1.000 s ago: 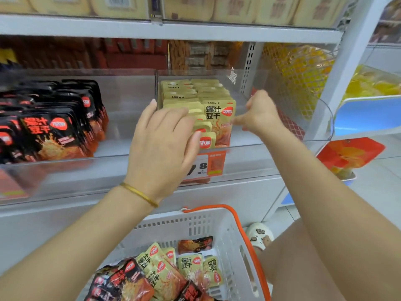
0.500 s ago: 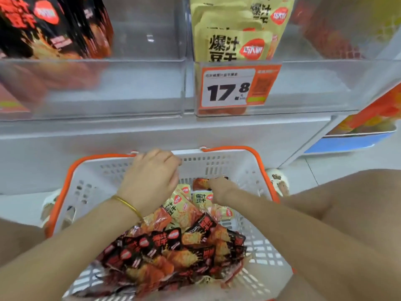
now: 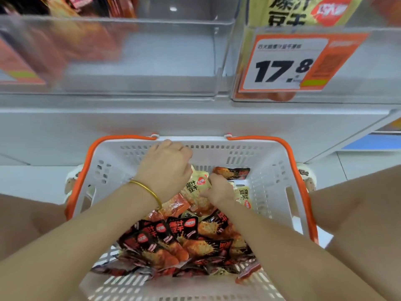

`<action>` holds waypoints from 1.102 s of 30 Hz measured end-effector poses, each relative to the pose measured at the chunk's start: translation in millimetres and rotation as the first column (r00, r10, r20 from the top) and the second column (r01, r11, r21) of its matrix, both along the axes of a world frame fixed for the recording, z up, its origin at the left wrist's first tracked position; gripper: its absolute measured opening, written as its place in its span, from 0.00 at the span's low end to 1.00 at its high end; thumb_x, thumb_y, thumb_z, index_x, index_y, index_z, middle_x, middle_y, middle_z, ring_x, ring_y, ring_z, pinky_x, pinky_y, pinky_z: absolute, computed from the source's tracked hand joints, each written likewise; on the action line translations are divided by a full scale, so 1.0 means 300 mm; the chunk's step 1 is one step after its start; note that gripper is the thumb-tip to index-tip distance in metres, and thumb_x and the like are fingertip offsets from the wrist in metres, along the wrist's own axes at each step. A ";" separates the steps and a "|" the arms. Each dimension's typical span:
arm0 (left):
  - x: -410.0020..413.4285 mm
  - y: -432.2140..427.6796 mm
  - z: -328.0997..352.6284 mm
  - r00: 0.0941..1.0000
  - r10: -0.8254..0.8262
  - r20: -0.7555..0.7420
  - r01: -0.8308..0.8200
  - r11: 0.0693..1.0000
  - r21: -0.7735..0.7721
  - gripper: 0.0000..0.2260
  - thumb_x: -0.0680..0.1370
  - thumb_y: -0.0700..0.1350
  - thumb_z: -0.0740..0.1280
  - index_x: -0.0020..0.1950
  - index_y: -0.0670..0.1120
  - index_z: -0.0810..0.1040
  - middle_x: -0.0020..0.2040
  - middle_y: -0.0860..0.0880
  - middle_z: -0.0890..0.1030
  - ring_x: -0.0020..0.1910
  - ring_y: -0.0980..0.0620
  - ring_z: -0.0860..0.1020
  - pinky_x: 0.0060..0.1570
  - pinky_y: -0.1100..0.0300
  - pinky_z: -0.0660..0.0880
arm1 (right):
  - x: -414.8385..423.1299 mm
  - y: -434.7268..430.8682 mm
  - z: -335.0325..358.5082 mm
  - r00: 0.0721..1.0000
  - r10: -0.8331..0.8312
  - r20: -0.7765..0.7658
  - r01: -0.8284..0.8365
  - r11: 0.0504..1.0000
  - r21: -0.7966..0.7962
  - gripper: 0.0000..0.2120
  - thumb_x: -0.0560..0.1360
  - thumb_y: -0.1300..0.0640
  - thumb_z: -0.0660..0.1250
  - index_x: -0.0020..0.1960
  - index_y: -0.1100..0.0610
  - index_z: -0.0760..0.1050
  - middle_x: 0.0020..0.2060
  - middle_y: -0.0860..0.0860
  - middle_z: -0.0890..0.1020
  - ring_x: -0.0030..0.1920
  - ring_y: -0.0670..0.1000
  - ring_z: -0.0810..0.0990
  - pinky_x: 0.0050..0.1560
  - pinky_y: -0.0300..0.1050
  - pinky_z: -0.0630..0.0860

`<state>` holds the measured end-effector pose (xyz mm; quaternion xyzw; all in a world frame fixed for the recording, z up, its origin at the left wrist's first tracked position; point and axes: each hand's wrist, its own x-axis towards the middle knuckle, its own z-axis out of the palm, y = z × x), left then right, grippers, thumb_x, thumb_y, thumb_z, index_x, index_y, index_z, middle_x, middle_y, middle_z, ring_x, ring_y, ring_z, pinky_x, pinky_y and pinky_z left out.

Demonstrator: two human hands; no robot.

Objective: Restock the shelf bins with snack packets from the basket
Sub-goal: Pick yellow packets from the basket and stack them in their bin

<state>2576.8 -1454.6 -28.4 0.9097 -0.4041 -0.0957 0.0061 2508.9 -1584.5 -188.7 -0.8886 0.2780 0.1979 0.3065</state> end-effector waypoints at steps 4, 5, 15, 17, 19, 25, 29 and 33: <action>0.002 0.002 -0.005 0.988 0.093 -0.127 -0.086 0.995 0.059 0.15 0.80 0.48 0.58 0.66 0.48 0.70 0.64 0.49 0.73 0.64 0.49 0.69 0.61 0.54 0.69 | 0.029 -0.093 0.133 0.988 -0.116 0.103 0.085 0.961 0.264 0.17 0.69 0.59 0.75 0.38 0.54 0.65 0.37 0.51 0.76 0.37 0.49 0.72 0.33 0.41 0.69; 0.003 -0.004 0.000 0.972 0.133 -0.194 -0.126 0.991 0.046 0.18 0.79 0.48 0.60 0.68 0.47 0.67 0.66 0.47 0.72 0.65 0.48 0.68 0.62 0.53 0.69 | 0.030 -0.112 0.187 0.978 -0.176 0.114 0.118 0.911 0.396 0.13 0.69 0.64 0.74 0.41 0.56 0.69 0.42 0.54 0.81 0.38 0.49 0.76 0.37 0.42 0.74; -0.083 -0.119 0.211 0.649 0.065 -0.758 -0.542 0.738 -0.401 0.18 0.71 0.41 0.74 0.56 0.45 0.70 0.46 0.44 0.81 0.43 0.44 0.81 0.43 0.45 0.79 | -0.113 -0.223 0.771 0.986 -0.152 0.068 0.042 0.621 0.782 0.15 0.73 0.69 0.67 0.58 0.58 0.75 0.47 0.53 0.83 0.47 0.50 0.82 0.50 0.47 0.78; -0.113 -0.146 0.309 0.688 -0.048 -0.724 -0.466 0.735 -0.492 0.17 0.71 0.46 0.73 0.54 0.47 0.70 0.44 0.45 0.82 0.38 0.49 0.81 0.37 0.48 0.80 | -0.168 -0.272 0.911 0.980 -0.141 0.142 -0.015 0.655 0.756 0.16 0.70 0.68 0.69 0.58 0.60 0.76 0.48 0.54 0.83 0.47 0.51 0.82 0.50 0.47 0.78; -0.128 -0.177 0.413 0.779 -0.113 -0.617 -0.378 0.700 -0.606 0.14 0.71 0.50 0.71 0.51 0.49 0.70 0.39 0.47 0.81 0.31 0.57 0.78 0.30 0.56 0.76 | -0.216 -0.332 1.047 0.955 -0.186 0.229 -0.059 0.640 0.766 0.17 0.66 0.69 0.71 0.55 0.61 0.76 0.45 0.54 0.84 0.43 0.50 0.83 0.45 0.43 0.80; -0.103 -0.259 0.646 0.996 -0.003 0.086 0.075 0.511 -0.856 0.08 0.75 0.50 0.68 0.49 0.49 0.73 0.38 0.54 0.78 0.38 0.56 0.75 0.40 0.62 0.70 | -0.202 -0.543 1.267 0.668 -0.544 0.507 0.002 0.683 0.731 0.09 0.67 0.65 0.68 0.47 0.59 0.76 0.37 0.52 0.83 0.36 0.49 0.83 0.38 0.45 0.82; -0.019 -0.364 0.694 0.893 -0.043 0.448 0.280 0.833 -0.478 0.24 0.77 0.55 0.52 0.67 0.45 0.71 0.65 0.45 0.75 0.65 0.44 0.70 0.64 0.50 0.64 | -0.035 -0.635 1.276 0.467 -0.606 0.644 0.181 0.778 0.601 0.14 0.69 0.74 0.68 0.53 0.64 0.76 0.43 0.57 0.83 0.42 0.55 0.83 0.46 0.54 0.81; 0.012 -0.411 0.639 0.875 -0.043 0.482 0.180 0.953 -0.243 0.31 0.75 0.58 0.38 0.71 0.47 0.65 0.69 0.46 0.70 0.70 0.47 0.65 0.71 0.48 0.54 | 0.124 -0.650 1.188 0.652 -0.441 0.616 0.346 0.897 0.275 0.23 0.63 0.67 0.78 0.56 0.65 0.76 0.49 0.56 0.82 0.50 0.55 0.81 0.54 0.52 0.79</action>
